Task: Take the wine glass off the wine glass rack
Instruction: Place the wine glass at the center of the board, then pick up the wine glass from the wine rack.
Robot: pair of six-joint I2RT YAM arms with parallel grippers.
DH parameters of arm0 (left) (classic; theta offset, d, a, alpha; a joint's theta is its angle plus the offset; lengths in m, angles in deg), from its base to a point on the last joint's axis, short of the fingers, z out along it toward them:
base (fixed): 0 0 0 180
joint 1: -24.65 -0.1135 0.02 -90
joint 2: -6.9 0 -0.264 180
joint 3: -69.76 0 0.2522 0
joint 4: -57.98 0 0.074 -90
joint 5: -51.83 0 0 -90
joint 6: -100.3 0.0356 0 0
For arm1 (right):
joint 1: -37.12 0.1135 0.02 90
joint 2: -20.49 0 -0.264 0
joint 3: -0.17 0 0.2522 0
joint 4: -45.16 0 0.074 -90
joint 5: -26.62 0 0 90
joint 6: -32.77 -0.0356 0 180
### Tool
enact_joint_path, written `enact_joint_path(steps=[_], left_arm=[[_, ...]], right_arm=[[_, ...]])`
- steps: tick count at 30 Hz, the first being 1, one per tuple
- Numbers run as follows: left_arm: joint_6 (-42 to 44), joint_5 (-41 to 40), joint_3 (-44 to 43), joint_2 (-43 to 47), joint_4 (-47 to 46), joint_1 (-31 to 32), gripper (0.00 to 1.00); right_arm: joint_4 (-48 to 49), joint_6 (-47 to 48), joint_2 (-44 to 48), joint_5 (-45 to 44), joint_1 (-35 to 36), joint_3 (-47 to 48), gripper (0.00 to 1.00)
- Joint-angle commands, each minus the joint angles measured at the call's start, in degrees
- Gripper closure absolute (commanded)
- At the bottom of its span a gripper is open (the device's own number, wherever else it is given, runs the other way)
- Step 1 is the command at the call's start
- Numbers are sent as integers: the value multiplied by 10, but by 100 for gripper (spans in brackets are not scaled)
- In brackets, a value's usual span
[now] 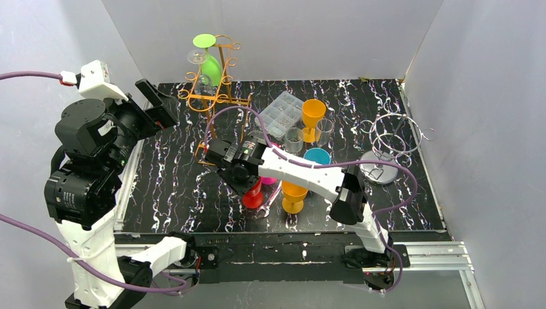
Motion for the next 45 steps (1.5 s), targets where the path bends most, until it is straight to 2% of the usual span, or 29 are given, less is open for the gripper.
enact_joint_path(steps=[1, 13, 18, 23, 28, 34, 40, 45], left_arm=[[6, 5, 6, -5, -3, 0, 2], [-2, 21, -7, -47, -9, 1, 2], [12, 9, -76, -116, -7, 0, 2], [14, 31, -159, -204, -8, -25, 2], [-24, 118, -197, -272, -45, -99, 8], [-96, 246, -158, -316, -139, -184, 23], [-168, 332, -134, -367, -207, -225, 37], [-220, 371, -112, -403, -254, -237, 49]], right_arm=[[-21, -1, 5, -9, 4, 57, 54], [-21, -10, 61, -24, 4, 76, 28], [-4, -10, 114, -39, 0, 59, 12], [31, -8, 173, -31, -37, 8, 2], [72, -7, 233, 3, -98, -48, 2], [125, -5, 299, 49, -174, -117, 2], [181, -11, 342, 108, -236, -180, 2], [208, -14, 363, 129, -266, -191, 2]])
